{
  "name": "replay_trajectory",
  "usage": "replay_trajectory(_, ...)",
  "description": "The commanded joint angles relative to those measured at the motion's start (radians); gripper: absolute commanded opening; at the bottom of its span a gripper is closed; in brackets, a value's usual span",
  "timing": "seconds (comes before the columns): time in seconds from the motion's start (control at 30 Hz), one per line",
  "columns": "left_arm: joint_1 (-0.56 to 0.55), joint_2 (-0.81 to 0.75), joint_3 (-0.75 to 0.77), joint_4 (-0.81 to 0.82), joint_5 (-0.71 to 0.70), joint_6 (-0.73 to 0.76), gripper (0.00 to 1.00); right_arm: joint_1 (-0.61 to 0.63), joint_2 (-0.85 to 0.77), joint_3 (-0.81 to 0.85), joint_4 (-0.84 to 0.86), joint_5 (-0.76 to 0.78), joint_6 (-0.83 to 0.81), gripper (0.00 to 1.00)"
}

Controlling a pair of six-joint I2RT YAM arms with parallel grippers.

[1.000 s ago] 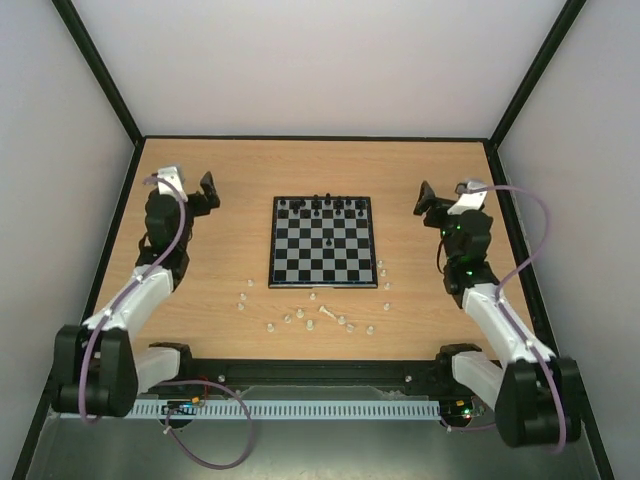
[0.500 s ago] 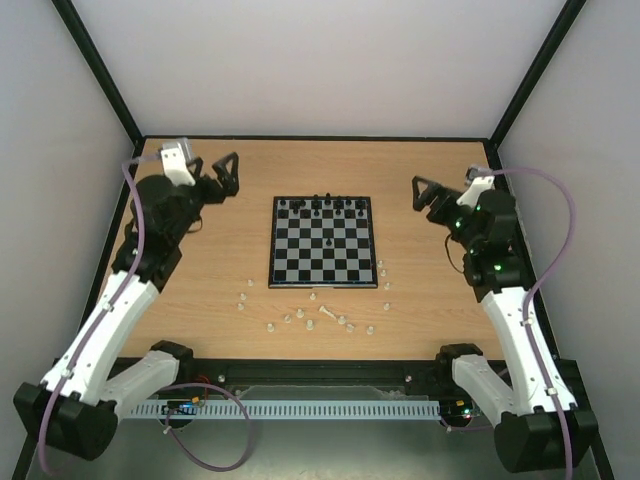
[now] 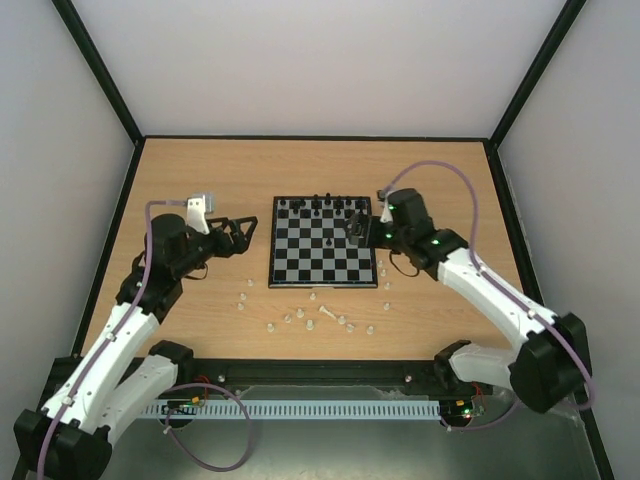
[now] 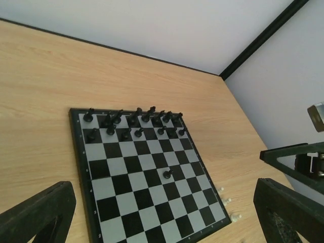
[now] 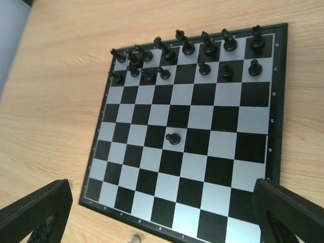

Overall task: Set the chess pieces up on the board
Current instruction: Pick up the chess piece from the chessboard.

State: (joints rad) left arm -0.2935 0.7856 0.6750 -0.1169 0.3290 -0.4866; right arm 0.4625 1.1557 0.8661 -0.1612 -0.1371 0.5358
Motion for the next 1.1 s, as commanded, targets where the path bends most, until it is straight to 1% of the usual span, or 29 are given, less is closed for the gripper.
replay_trajectory(0.0,-0.002,-0.078,-0.054,-0.03,-0.06,-0.048,0.99,0.139,0.137,0.106,-0.15,0.294,-0.054,0.99)
replay_trajectory(0.1,-0.004,-0.108,-0.093,-0.043,-0.102,-0.084,0.99,0.219,0.231,0.136,-0.193,0.407,-0.048,0.98)
replay_trajectory(0.2,-0.003,-0.104,-0.114,-0.049,-0.119,-0.12,0.99,0.268,0.273,0.123,-0.163,0.457,-0.04,0.99)
replay_trajectory(0.23,-0.003,-0.098,-0.123,-0.045,-0.124,-0.125,0.99,0.271,0.288,0.121,-0.148,0.45,-0.037,0.99)
replay_trajectory(0.27,-0.003,-0.094,-0.131,-0.037,-0.122,-0.127,0.99,0.272,0.302,0.126,-0.145,0.437,-0.035,0.96)
replay_trajectory(0.3,-0.003,-0.088,-0.137,-0.022,-0.105,-0.124,0.99,0.276,0.316,0.136,-0.146,0.423,-0.038,0.9)
replay_trajectory(0.43,-0.003,-0.067,-0.16,0.012,-0.069,-0.137,0.99,0.294,0.362,0.177,-0.172,0.447,-0.069,0.8)
replay_trajectory(0.5,-0.004,-0.056,-0.169,0.013,-0.068,-0.141,0.99,0.294,0.376,0.196,-0.179,0.459,-0.081,0.76)
replay_trajectory(0.6,-0.005,-0.038,-0.171,-0.006,-0.062,-0.125,0.99,0.293,0.411,0.245,-0.191,0.425,-0.104,0.72)
replay_trajectory(0.7,-0.006,-0.074,-0.195,0.013,-0.034,-0.133,0.99,0.294,0.456,0.284,-0.188,0.399,-0.118,0.68)
replay_trajectory(0.8,-0.01,-0.121,-0.216,0.016,-0.034,-0.135,0.99,0.294,0.52,0.324,-0.197,0.378,-0.12,0.6)
replay_trajectory(0.93,-0.013,-0.145,-0.205,-0.038,-0.057,-0.105,0.99,0.294,0.611,0.386,-0.215,0.344,-0.134,0.57)
replay_trajectory(1.07,-0.018,-0.168,-0.219,-0.057,-0.065,-0.093,0.99,0.294,0.692,0.471,-0.25,0.367,-0.143,0.56)
